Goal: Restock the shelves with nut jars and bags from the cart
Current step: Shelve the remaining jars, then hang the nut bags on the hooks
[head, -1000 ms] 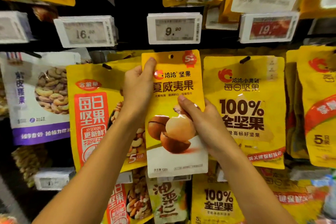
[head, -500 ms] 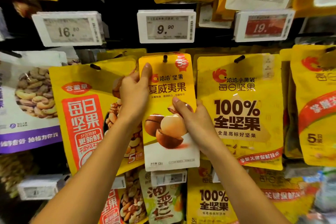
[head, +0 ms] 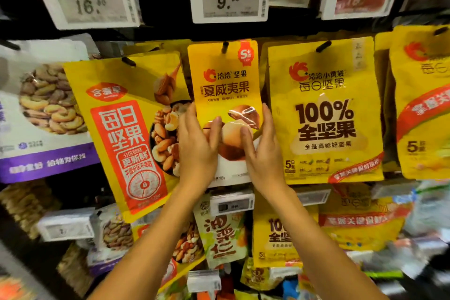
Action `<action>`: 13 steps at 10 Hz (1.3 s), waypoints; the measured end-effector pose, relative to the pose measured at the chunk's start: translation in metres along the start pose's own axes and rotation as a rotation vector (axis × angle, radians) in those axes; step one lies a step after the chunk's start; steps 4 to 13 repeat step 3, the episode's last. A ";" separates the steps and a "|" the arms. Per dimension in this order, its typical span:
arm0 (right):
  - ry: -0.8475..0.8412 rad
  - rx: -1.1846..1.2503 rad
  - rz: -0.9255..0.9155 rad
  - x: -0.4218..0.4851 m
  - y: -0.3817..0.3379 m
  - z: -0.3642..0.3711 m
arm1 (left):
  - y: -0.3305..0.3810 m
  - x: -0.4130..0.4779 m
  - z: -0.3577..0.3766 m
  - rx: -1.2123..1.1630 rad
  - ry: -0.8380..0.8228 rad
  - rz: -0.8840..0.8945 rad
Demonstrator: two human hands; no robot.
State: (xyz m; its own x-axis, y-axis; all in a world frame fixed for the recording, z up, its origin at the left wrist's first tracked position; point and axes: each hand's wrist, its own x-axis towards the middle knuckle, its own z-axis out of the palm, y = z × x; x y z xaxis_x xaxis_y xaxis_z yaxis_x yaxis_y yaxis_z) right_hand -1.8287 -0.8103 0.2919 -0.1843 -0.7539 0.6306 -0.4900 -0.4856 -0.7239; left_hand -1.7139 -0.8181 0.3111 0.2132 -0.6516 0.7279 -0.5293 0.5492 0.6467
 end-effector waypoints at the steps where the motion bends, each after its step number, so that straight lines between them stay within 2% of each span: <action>1: 0.010 -0.040 0.018 -0.002 -0.006 0.000 | -0.002 -0.004 -0.007 0.035 -0.060 -0.021; 2: 0.013 -0.091 0.015 -0.017 -0.012 -0.005 | 0.000 -0.019 -0.022 0.061 -0.038 -0.026; 3: 0.073 -0.075 -0.002 -0.050 -0.016 -0.030 | 0.010 -0.052 -0.054 0.056 0.000 -0.110; 13: 0.073 -0.075 -0.002 -0.050 -0.016 -0.030 | 0.010 -0.052 -0.054 0.056 0.000 -0.110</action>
